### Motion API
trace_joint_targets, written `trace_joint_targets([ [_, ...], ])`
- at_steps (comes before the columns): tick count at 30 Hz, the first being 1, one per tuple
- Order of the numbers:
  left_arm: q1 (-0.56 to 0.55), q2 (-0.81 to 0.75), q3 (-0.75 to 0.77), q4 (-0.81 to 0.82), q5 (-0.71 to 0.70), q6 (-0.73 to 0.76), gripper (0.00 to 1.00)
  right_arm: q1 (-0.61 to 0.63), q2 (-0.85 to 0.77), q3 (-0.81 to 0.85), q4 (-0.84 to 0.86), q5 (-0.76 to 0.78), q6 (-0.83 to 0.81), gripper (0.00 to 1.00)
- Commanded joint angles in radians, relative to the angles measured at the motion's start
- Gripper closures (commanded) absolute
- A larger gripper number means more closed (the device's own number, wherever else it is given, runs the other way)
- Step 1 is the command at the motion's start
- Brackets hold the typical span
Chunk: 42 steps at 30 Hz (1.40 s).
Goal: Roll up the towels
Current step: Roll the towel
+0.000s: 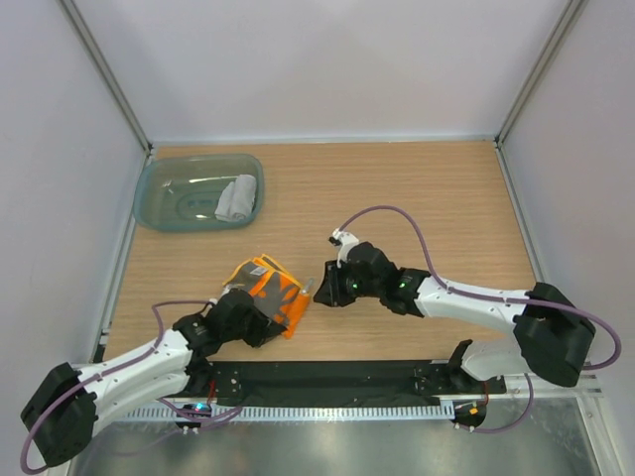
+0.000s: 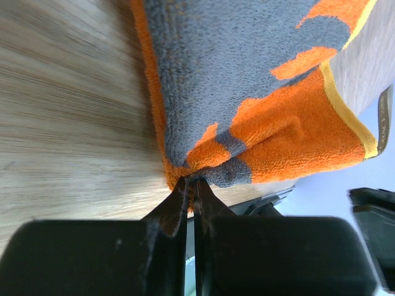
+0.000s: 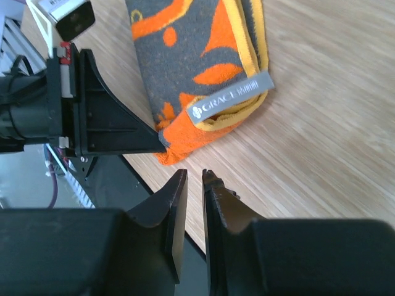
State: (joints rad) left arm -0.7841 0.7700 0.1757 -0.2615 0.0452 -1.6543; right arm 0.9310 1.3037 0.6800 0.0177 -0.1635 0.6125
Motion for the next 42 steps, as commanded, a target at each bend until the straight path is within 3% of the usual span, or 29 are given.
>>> trace_joint_targets([
  [1, 0.020, -0.011, -0.015, -0.082, 0.016, -0.024, 1.00, 0.018, 0.049, 0.023, 0.100, -0.050, 0.006, 0.77],
  [16, 0.085, 0.064, -0.022, -0.027, 0.064, 0.042, 1.00, 0.086, 0.259, 0.098, 0.223, -0.206, -0.013, 0.78],
  [26, 0.097, 0.107, -0.019, 0.019, 0.081, 0.060, 1.00, 0.092, 0.347, 0.138, 0.222, -0.131, -0.034, 0.79],
  [35, 0.111, 0.057, -0.002, -0.056, 0.079, 0.105, 1.00, 0.005, 0.454, 0.095, 0.356, -0.153, -0.008, 0.81],
  [42, 0.115, 0.046, 0.036, -0.131, 0.058, 0.174, 1.00, -0.086, 0.460, 0.090, 0.341, -0.169, -0.025, 0.82],
])
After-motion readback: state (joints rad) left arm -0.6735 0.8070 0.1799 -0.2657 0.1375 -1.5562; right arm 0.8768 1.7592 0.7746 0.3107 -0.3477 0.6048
